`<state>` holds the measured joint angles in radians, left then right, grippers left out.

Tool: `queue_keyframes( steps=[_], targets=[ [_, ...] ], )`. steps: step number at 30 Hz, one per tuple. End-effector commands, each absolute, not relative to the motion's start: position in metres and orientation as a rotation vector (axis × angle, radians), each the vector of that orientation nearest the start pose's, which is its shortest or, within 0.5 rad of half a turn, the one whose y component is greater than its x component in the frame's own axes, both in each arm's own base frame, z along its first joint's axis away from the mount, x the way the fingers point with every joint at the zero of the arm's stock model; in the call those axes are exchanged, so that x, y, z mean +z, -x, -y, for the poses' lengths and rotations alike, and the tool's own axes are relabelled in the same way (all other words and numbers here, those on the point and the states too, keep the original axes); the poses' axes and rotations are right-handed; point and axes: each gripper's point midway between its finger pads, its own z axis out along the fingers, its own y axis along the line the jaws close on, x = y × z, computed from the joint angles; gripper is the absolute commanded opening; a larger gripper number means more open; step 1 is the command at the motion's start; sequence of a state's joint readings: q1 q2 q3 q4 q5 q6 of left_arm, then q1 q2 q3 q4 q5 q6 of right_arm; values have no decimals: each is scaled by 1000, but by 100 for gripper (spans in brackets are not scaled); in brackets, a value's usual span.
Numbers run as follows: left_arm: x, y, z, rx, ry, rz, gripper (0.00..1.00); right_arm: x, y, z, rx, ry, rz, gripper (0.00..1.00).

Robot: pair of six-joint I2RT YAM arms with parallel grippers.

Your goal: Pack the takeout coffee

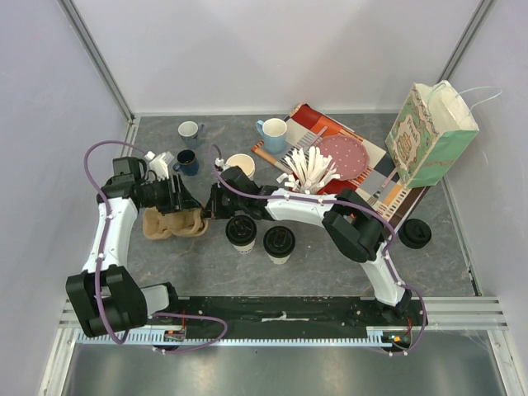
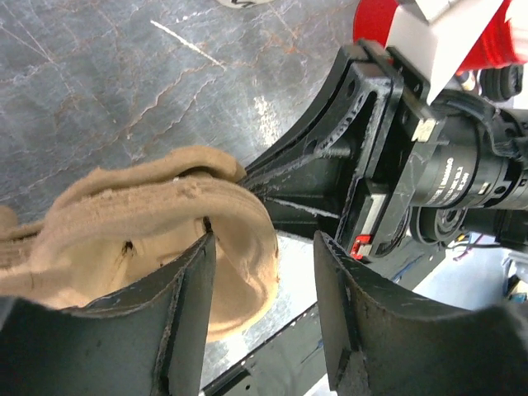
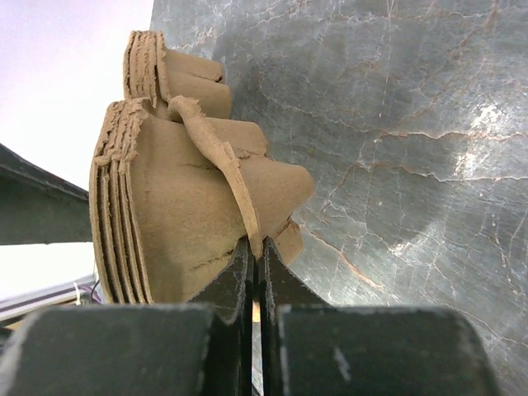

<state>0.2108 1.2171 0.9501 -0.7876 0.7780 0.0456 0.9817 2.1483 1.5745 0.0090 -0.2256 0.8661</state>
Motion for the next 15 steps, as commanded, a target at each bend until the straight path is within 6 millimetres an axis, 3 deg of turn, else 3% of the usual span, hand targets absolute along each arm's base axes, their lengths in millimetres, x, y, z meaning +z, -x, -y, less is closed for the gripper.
queue_keyframes(
  steps=[1,6,15],
  targets=[
    [172,-268,61,-789,-182,-2412,56,172,-284,-539,1343,199,-2222,0],
    [178,-271,54,-720,-221,-2439,57,201,-292,-544,1378,151,-2148,0],
    [163,-268,61,-742,-244,-2485,50,213,-296,-547,1393,141,-2115,0]
  ],
)
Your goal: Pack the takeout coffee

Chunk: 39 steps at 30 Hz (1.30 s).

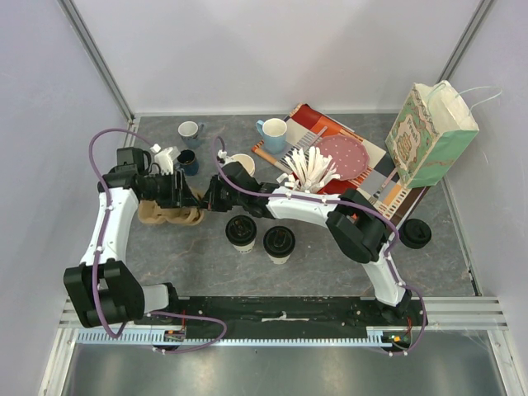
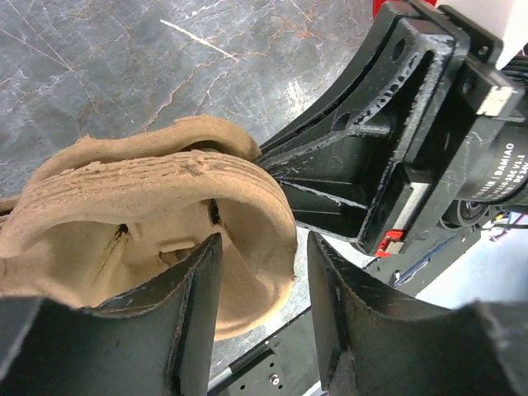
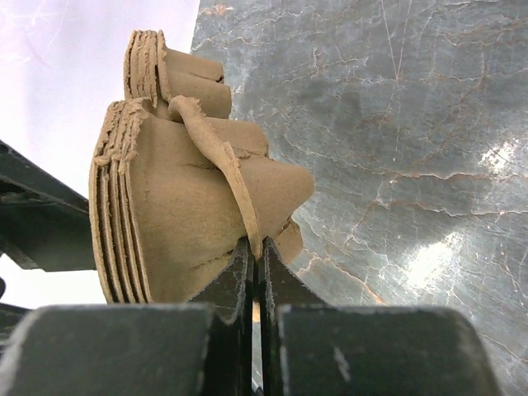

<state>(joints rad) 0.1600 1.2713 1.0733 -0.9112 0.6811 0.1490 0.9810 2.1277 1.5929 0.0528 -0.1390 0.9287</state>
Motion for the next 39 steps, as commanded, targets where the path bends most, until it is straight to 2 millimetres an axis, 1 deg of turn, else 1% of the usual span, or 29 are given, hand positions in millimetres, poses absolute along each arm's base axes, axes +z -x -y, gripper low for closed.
queue_keyframes(
  steps=[1,2,4,6,7,8,9,12,13,15,16,17,18,19,23,27,28,29,30,31,33,35,36,39],
  targets=[
    [161,-268,60,-735,-241,-2486,49,217,-296,-546,1396,142,-2106,0],
    [160,-269,59,-726,-241,-2487,47,217,-296,-546,1393,146,-2105,0],
    [159,-270,57,-707,-248,-2490,36,223,-296,-543,1388,150,-2090,0],
    [162,-270,57,-709,-258,-2479,23,224,-295,-541,1375,158,-2084,0],
    [164,-271,58,-713,-260,-2473,5,227,-296,-540,1373,156,-2075,0],
    [166,-271,58,-715,-259,-2471,2,227,-296,-539,1366,158,-2074,0],
    [169,-270,60,-728,-259,-2466,2,224,-297,-537,1355,164,-2077,0],
    [191,-272,61,-733,-277,-2424,2,217,-301,-530,1305,173,-2083,0],
    [208,-277,57,-707,-282,-2380,2,215,-303,-526,1279,177,-2090,0],
    [227,-277,53,-690,-293,-2340,2,211,-310,-519,1228,173,-2090,0],
    [245,-280,48,-656,-302,-2296,2,207,-312,-515,1201,190,-2098,0],
    [252,-280,46,-638,-313,-2278,2,206,-312,-514,1192,198,-2099,0],
    [257,-277,45,-624,-330,-2275,2,205,-314,-513,1179,208,-2101,0],
    [267,-277,44,-603,-347,-2256,2,201,-315,-510,1152,230,-2111,0],
    [289,-267,41,-565,-390,-2221,2,198,-322,-500,1080,248,-2110,0],
    [310,-254,43,-569,-417,-2190,2,191,-328,-477,1029,225,-2126,0],
    [318,-249,44,-571,-419,-2185,2,193,-332,-472,998,210,-2113,0],
    [322,-248,44,-571,-430,-2178,2,192,-333,-470,983,214,-2109,0],
    [326,-246,46,-579,-439,-2169,2,197,-334,-466,966,232,-2091,0],
    [333,-245,47,-574,-450,-2155,2,191,-333,-460,926,239,-2120,0],
    [339,-241,48,-562,-465,-2148,2,193,-334,-453,890,256,-2116,0],
    [340,-241,45,-541,-471,-2148,2,192,-335,-447,870,250,-2120,0],
    [340,-240,43,-520,-471,-2151,2,195,-336,-443,871,244,-2115,0],
    [337,-240,38,-482,-476,-2158,2,198,-336,-438,865,244,-2110,0]
  ],
)
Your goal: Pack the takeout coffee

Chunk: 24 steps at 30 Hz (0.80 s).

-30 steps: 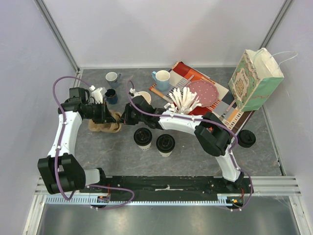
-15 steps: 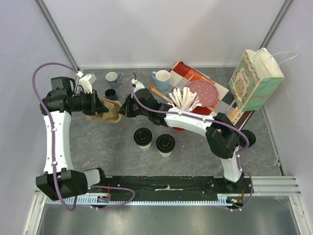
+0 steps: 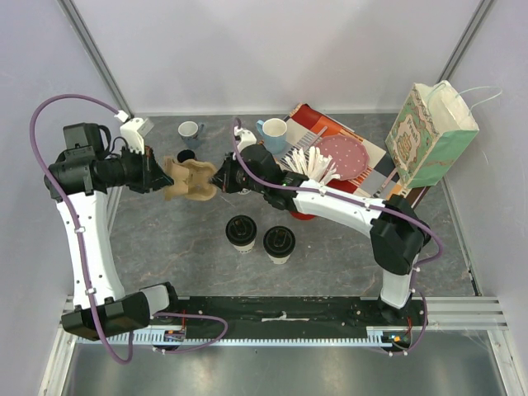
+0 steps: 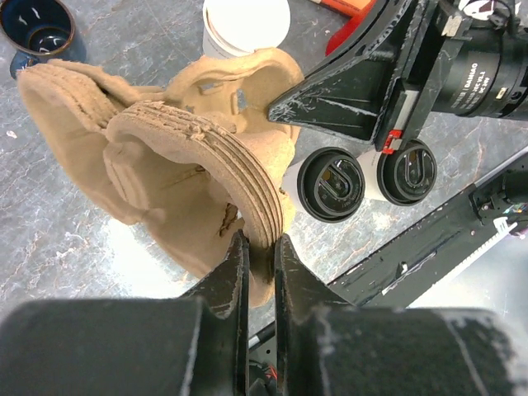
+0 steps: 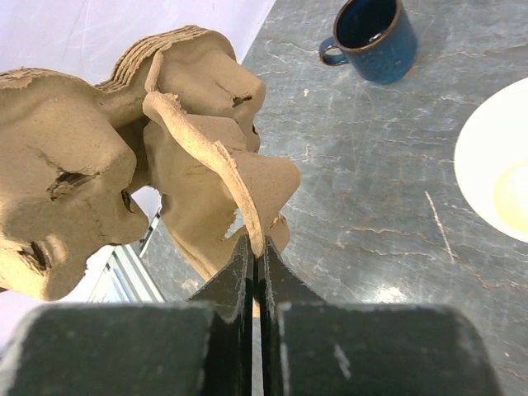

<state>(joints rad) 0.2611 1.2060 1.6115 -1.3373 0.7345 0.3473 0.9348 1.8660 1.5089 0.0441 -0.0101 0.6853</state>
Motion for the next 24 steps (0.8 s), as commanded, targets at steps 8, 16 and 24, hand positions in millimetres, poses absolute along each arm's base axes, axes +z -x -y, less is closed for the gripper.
queue_keyframes(
  steps=[8,16,24],
  targets=[
    [343,-244,18,-301,-494,-2138,2,190,-340,-421,839,227,-2142,0],
    [337,-247,-2,-155,-542,-2162,2,193,-343,-413,822,209,-2138,0],
    [319,-250,-17,-65,-576,-2203,2,198,-346,-402,805,193,-2130,0]
  ],
)
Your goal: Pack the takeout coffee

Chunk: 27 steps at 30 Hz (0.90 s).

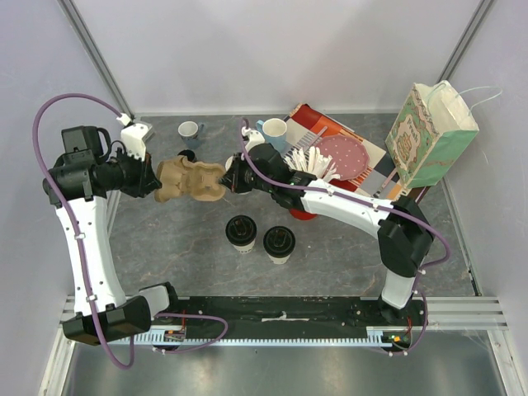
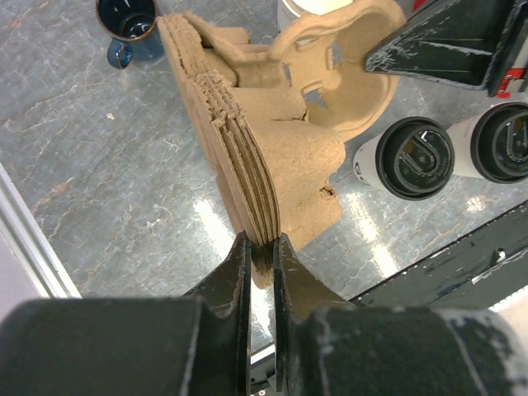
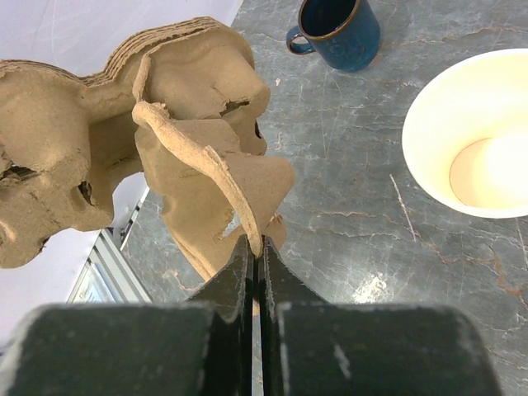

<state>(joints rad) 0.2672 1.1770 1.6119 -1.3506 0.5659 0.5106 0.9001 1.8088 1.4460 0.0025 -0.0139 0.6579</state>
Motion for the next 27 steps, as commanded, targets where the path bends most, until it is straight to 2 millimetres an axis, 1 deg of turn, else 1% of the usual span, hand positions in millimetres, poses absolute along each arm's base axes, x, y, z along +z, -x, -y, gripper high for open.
queue_keyframes(
  steps=[1,5,9,11,16,22,25,27],
  targets=[
    [318,-251,-18,-58,-575,-2206,2,198,-346,-402,804,194,-2131,0],
    [315,-255,-21,-46,-576,-2207,2,198,-344,-401,809,201,-2134,0],
    [305,-258,-26,-39,-566,-2227,2,197,-343,-403,826,206,-2139,0],
    [304,-259,-27,-36,-568,-2225,2,195,-343,-404,828,210,-2144,0],
    [299,-261,-40,36,-577,-2235,2,190,-343,-400,811,214,-2155,0],
    [280,-265,-51,56,-573,-2279,2,179,-344,-400,800,216,-2178,0],
    [281,-264,-52,52,-570,-2278,2,175,-345,-401,798,219,-2188,0],
    [283,-265,-51,44,-573,-2273,2,174,-344,-405,816,229,-2193,0]
  ],
)
